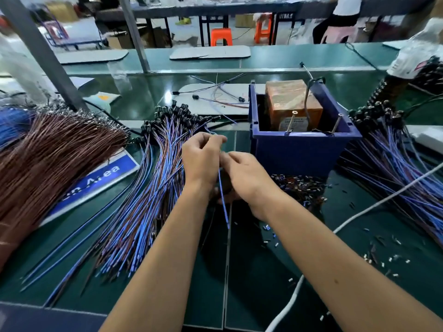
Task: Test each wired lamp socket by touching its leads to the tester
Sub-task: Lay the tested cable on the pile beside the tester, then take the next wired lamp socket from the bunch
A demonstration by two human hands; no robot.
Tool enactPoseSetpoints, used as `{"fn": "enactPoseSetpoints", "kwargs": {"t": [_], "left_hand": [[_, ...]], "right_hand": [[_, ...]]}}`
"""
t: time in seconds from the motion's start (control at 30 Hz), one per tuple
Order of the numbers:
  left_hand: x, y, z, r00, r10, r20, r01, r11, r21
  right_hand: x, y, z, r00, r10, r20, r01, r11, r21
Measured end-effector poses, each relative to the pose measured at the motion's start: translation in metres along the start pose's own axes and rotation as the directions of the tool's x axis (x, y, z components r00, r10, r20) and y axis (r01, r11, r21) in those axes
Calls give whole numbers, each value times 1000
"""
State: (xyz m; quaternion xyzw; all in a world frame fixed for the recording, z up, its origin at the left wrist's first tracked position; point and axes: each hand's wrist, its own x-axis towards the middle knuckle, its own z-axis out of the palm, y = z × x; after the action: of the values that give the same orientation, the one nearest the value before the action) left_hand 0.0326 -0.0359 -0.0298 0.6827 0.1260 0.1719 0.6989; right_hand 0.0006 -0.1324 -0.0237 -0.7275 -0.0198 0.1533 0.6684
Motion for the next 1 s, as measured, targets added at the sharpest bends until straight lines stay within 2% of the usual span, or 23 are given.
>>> {"fn": "enactPoseSetpoints", "kwargs": {"t": [0.07,0.13,0.2,0.27,0.37,0.5,0.53,0.63,0.7,0.77,0.83,0.9,0.97,1.0], "left_hand": [[0,0,-2,987,-140,83,150,980,-128],[-2,1,-1,951,-246,186,282,938,-200],[-2,0,0,940,-256,224,300,935,-189],[0,0,-6,934,-264,242,311,933,-182],[3,4,-13,869,-349,350,454,844,-286],[13,1,-10,860,-418,293,510,675,-533],[17,-1,-9,862,-434,261,502,665,-552],[24,-6,-7,903,-408,139,428,813,-394],[20,-9,-5,924,-342,170,378,886,-269],[16,-13,-3,947,-279,160,293,954,-66],[15,-19,-3,978,-207,31,200,970,140],[14,-23,-3,989,-116,-88,136,954,267],[15,-23,-2,982,-94,-161,132,961,243],[16,-22,-2,976,-121,-183,148,979,143]], "right_hand": [[-3,1,-2,1000,-1,-2,1,1000,-1],[-3,-2,0,999,41,-30,-39,996,80],[-2,-7,2,996,61,-58,-56,994,95],[-2,-10,4,999,13,-42,-11,998,58],[-7,-13,6,997,-58,44,54,995,79],[-22,-13,5,983,-169,73,170,985,-6],[-28,-13,3,975,-202,92,205,979,-20],[-44,-12,-6,945,-280,171,301,947,-111],[-50,-11,-13,933,-262,246,321,914,-246],[-53,-10,-20,925,-197,325,323,858,-400],[-57,-8,-26,911,-127,392,337,779,-529],[-60,-7,-31,900,-94,425,356,719,-596],[-60,-5,-36,908,-102,407,352,713,-606],[-60,-4,-37,918,-132,374,349,715,-606]]}}
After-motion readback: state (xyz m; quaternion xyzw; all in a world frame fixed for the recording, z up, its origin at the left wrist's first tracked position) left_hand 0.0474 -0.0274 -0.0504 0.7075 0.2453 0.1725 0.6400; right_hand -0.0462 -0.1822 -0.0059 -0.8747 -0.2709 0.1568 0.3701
